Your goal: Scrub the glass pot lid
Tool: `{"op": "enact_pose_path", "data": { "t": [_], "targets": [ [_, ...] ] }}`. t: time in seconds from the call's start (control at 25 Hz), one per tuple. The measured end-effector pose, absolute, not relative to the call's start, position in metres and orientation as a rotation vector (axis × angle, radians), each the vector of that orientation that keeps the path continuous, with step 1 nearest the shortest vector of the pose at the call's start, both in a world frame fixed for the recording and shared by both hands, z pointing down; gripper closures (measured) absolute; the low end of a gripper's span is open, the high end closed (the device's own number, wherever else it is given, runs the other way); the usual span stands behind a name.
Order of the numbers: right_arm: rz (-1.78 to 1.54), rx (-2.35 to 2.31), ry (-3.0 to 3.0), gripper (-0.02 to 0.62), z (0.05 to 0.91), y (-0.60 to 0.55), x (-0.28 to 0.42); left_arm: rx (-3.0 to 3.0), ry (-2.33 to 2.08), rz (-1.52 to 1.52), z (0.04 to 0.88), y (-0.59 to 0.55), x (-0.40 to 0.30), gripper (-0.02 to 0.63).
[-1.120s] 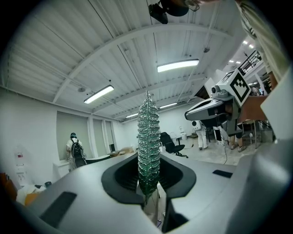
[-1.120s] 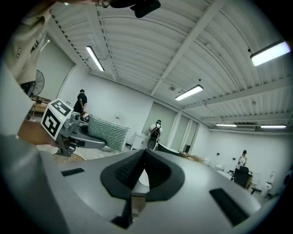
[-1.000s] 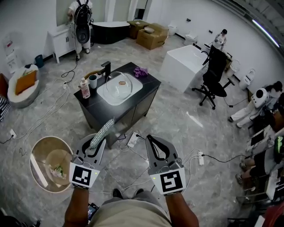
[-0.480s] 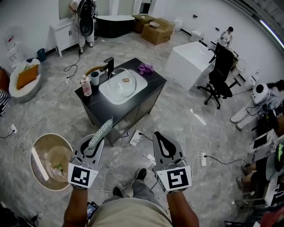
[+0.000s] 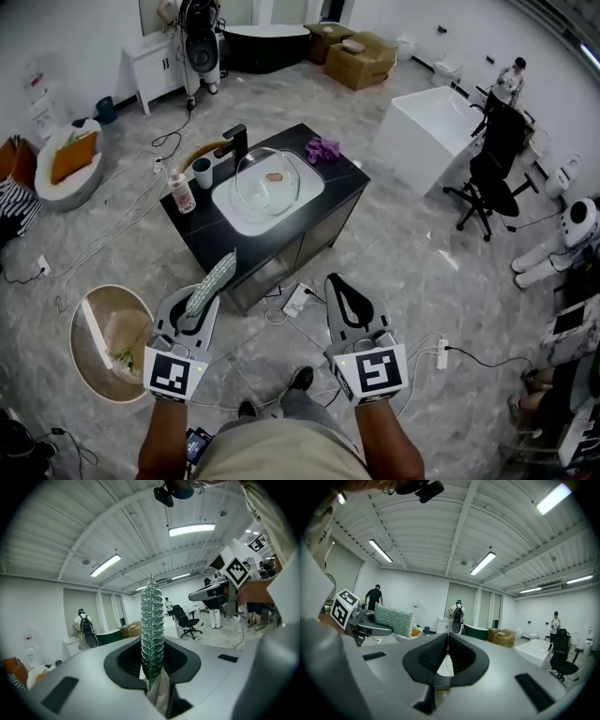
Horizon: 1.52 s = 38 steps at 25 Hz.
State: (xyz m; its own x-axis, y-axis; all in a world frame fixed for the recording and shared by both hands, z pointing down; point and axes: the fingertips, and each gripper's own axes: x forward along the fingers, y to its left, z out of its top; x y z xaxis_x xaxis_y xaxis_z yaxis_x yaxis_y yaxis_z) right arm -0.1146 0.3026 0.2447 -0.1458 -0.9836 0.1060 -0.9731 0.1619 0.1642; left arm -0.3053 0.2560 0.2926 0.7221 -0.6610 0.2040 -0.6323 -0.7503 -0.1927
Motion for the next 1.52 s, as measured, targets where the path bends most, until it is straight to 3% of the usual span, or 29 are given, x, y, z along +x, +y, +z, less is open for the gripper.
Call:
{"op": "enact_pose_path", "data": {
  "t": [0.88, 1.52],
  "targets": [
    [0.042, 1.931, -2.323, 0.571, 0.272, 0.225, 0.064, -2.766, 1.043, -0.540, 0.300, 0.185, -0.132, 0.518],
    [0.055, 2.114, -2.075, 0.571, 0.267, 0.118, 0.170, -2.856, 0.746, -0.415, 0.299, 0.032, -0.009, 0.518]
  ]
}}
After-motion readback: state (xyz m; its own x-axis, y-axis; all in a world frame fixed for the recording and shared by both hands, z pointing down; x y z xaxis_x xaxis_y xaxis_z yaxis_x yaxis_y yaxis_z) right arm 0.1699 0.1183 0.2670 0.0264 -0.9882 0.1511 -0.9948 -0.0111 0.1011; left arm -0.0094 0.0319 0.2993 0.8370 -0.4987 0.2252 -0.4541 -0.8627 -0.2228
